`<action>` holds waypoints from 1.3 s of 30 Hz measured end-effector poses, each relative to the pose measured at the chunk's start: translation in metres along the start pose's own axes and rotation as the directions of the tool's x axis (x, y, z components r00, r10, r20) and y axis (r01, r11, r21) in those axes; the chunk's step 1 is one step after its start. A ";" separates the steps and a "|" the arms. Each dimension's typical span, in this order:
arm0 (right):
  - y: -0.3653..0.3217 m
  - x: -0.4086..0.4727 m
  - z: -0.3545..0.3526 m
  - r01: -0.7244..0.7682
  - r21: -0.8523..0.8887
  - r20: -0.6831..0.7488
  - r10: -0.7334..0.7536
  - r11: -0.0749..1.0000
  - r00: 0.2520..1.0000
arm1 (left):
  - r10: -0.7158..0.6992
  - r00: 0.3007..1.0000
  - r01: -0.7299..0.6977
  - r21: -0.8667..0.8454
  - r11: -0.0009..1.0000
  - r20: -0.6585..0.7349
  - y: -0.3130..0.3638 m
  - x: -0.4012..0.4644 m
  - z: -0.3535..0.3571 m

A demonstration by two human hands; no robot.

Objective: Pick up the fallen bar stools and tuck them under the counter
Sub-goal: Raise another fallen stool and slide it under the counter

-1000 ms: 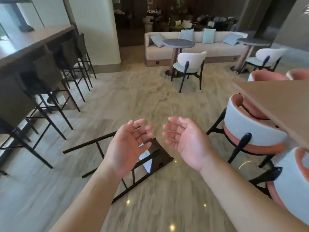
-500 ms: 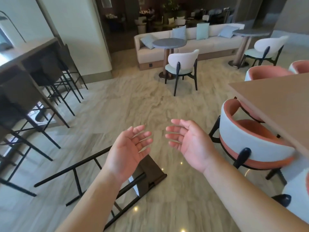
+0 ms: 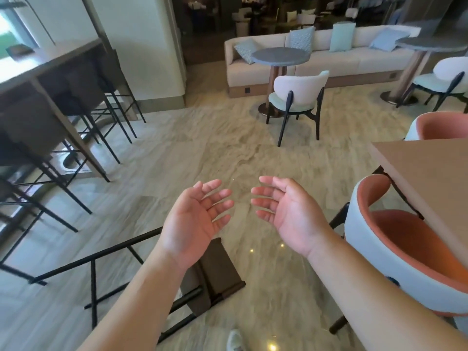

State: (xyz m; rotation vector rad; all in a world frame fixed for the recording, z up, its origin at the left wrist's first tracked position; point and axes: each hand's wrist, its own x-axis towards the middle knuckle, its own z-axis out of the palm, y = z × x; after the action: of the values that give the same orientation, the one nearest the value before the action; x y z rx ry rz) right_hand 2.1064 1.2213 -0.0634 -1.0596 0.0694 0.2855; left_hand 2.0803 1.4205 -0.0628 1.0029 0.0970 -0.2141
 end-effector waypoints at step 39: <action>0.043 0.598 0.171 -0.307 -0.478 0.634 0.565 0.823 0.529 | 0.312 0.369 -0.579 0.046 0.814 -0.876 0.096 0.348 -0.187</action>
State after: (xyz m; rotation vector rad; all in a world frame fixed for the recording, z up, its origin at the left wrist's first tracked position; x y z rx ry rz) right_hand 2.6556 1.5078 -0.1314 -1.1463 -0.4994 1.2489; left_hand 2.4437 1.5815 -0.1459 0.7257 0.7526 0.8550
